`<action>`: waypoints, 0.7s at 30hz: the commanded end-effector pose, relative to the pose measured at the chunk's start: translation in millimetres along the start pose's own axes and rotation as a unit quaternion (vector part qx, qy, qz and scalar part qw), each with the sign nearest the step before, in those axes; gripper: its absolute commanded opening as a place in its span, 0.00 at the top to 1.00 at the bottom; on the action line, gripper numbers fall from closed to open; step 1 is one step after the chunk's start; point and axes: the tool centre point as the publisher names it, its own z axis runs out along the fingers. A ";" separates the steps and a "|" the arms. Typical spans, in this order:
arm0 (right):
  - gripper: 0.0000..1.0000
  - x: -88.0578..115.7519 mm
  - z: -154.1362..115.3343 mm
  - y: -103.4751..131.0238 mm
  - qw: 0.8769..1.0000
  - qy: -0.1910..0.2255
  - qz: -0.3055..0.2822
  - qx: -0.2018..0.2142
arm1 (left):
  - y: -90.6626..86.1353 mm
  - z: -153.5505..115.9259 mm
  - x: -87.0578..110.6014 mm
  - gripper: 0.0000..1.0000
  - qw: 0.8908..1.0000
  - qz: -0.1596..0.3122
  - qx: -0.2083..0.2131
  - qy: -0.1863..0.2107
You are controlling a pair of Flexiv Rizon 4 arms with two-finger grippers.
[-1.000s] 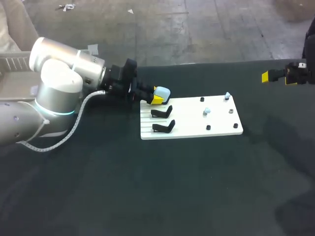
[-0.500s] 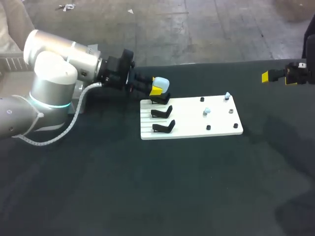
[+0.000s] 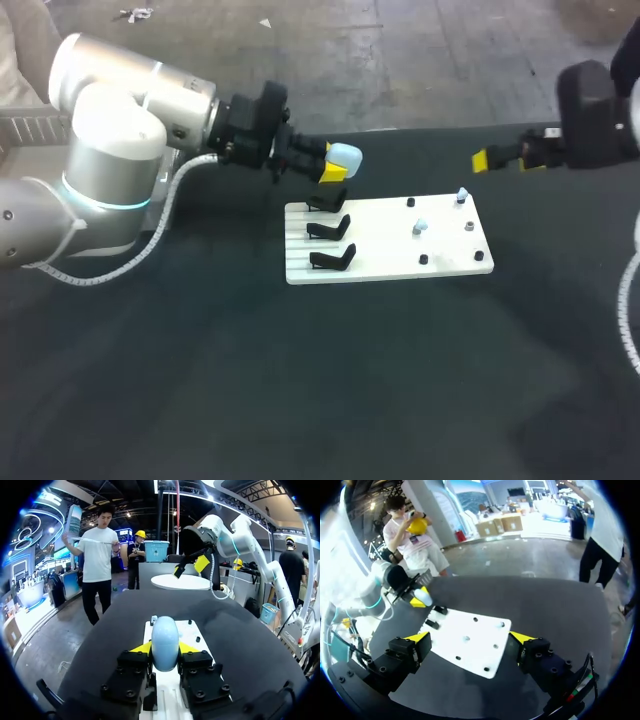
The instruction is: Pick up each earbud case from the left stands, insert the matching earbuds, close the lid, and place the case in the box.
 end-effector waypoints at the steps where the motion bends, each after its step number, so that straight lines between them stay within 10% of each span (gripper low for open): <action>1: 0.00 -6.0 30.0 7.1 0.999 0.007 -0.006 -0.042 | -2.7 5.8 -10.9 1.00 1.000 0.001 -0.007 0.003; 21: 0.00 -13.6 76.3 56.8 0.993 0.043 -0.043 -0.100 | -17.2 21.0 -26.7 1.00 1.000 0.027 0.009 -0.009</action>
